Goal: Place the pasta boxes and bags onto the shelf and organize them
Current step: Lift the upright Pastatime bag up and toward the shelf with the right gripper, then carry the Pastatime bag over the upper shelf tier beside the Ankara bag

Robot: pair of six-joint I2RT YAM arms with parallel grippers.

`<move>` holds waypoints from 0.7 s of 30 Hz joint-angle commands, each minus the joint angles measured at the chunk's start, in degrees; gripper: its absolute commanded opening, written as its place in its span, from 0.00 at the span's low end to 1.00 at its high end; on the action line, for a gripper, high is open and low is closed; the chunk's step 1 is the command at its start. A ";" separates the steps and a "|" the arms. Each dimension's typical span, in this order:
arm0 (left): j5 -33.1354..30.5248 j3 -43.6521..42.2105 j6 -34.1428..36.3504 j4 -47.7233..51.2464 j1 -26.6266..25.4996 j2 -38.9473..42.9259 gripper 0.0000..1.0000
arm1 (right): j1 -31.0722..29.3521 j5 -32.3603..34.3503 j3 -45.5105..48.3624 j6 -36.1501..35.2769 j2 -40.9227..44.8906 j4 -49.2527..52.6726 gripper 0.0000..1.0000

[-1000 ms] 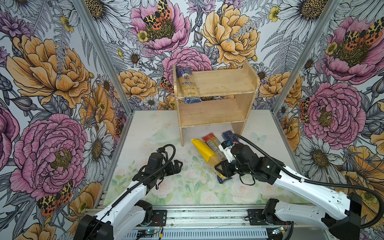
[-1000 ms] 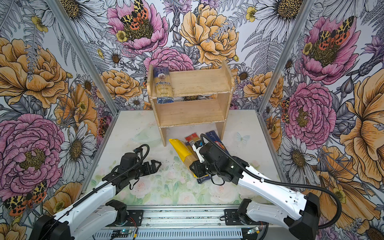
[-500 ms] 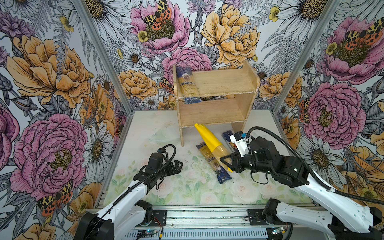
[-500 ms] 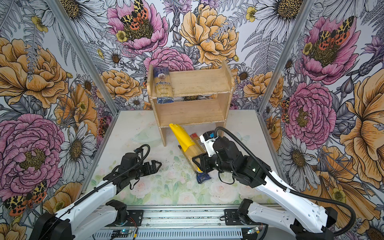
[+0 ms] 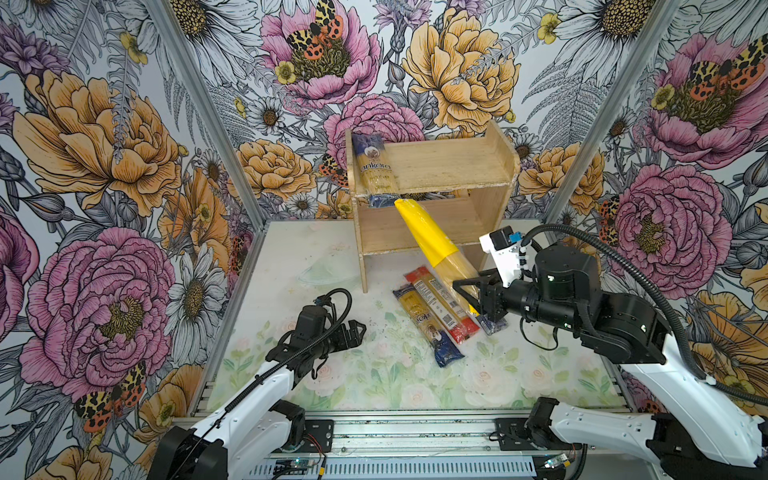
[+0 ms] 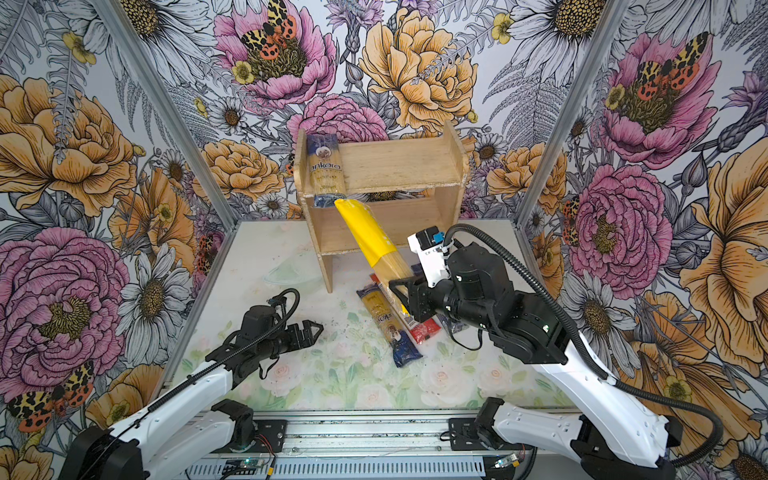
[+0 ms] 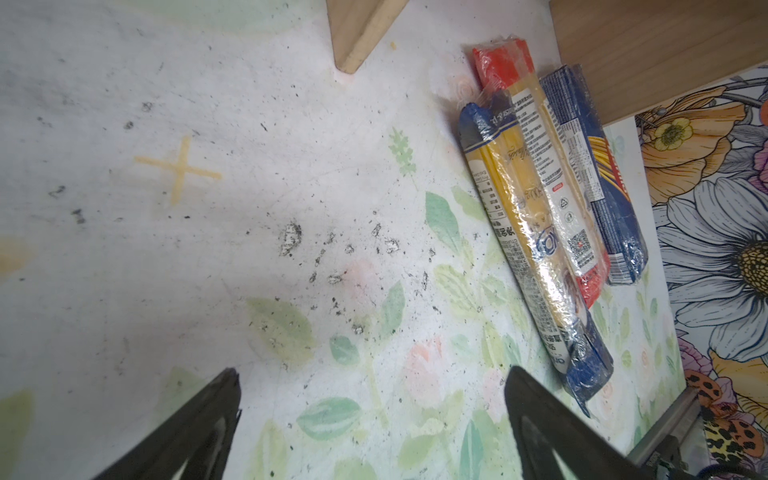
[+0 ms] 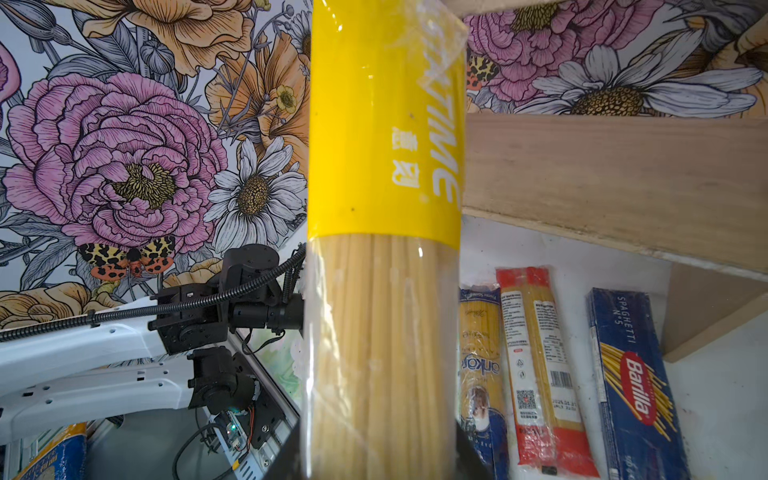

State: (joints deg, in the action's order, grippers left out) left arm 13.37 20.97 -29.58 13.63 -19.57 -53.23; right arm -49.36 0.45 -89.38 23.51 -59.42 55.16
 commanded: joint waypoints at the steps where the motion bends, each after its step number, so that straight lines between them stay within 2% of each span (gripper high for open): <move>1: 0.87 0.06 1.47 -0.55 0.69 0.81 0.99 | 0.50 4.29 -5.58 -4.84 0.87 -7.17 0.00; 10: 1.39 0.55 1.37 -1.68 0.72 -1.23 0.99 | 0.55 12.98 -13.40 -8.68 -3.78 -7.66 0.00; 21: 0.88 0.85 1.46 -1.29 0.60 -0.65 0.99 | 0.58 24.99 -27.64 -14.79 -17.85 -11.70 0.00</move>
State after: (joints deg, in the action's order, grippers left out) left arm 13.58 20.99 -29.58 13.45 -19.57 -54.63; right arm -49.04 19.90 -111.13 11.57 -76.20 56.25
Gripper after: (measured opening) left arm 0.987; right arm 0.382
